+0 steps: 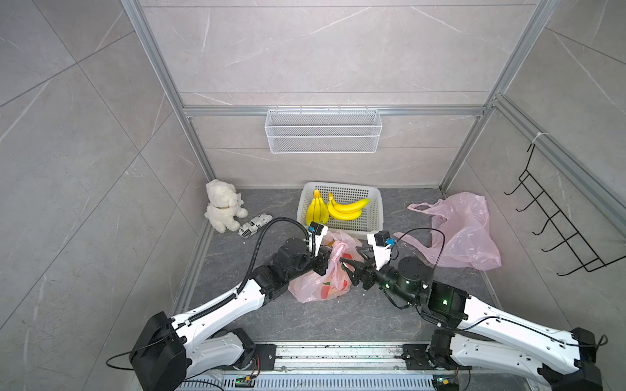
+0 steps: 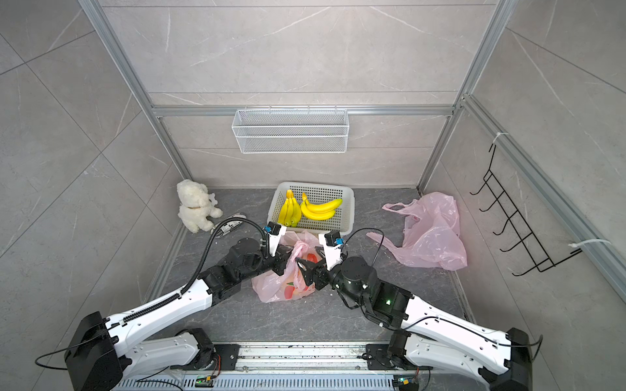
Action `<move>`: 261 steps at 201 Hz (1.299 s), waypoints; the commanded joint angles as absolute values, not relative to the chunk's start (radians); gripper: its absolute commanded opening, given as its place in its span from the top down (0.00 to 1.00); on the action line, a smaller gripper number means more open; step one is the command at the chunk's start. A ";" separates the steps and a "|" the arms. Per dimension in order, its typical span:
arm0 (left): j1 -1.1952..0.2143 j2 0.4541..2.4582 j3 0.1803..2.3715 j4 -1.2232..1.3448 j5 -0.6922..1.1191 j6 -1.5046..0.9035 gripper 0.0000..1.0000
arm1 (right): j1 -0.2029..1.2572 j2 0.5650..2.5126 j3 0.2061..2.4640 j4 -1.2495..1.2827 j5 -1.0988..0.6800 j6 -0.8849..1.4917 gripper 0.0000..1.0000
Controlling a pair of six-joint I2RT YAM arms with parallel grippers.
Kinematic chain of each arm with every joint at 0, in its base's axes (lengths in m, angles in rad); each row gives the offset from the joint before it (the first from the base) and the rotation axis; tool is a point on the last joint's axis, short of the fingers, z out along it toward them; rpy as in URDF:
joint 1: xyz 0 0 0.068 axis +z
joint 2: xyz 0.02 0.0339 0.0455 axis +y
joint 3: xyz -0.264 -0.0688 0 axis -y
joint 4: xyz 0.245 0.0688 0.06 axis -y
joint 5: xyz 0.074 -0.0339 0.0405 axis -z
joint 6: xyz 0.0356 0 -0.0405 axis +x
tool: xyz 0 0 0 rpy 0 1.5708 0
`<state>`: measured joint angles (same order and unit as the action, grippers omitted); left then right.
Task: Place the banana into a plastic bag & tie a knot
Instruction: Tie the plastic bag at the center of the board.
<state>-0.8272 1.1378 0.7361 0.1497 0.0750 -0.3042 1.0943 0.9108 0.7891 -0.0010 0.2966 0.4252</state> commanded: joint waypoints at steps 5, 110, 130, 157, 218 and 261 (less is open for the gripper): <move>-0.859 1.122 0.770 0.169 0.017 -0.271 1.00 | 1.177 0.964 0.872 -0.143 0.560 0.600 0.19; -0.883 1.096 0.747 0.173 -0.014 -0.268 1.00 | 1.218 1.131 0.995 -0.348 0.707 0.730 0.41; -0.884 1.095 0.748 0.173 -0.007 -0.271 1.00 | 1.217 1.145 0.996 -0.365 0.693 0.734 0.45; -0.884 1.094 0.741 0.182 -0.004 -0.275 1.00 | 1.217 1.159 0.998 -0.371 0.677 0.733 0.51; -0.883 1.099 0.742 0.190 0.034 -0.275 1.00 | 1.209 1.214 1.048 -0.382 0.679 0.691 0.57; -0.883 1.087 0.736 0.190 0.040 -0.273 1.00 | 1.171 1.232 1.066 -0.388 0.646 0.686 0.62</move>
<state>-0.8776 1.1225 0.7357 0.1520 0.0212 -0.2935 1.1942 1.2228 1.0348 -0.3653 0.6708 0.7010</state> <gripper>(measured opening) 0.056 0.416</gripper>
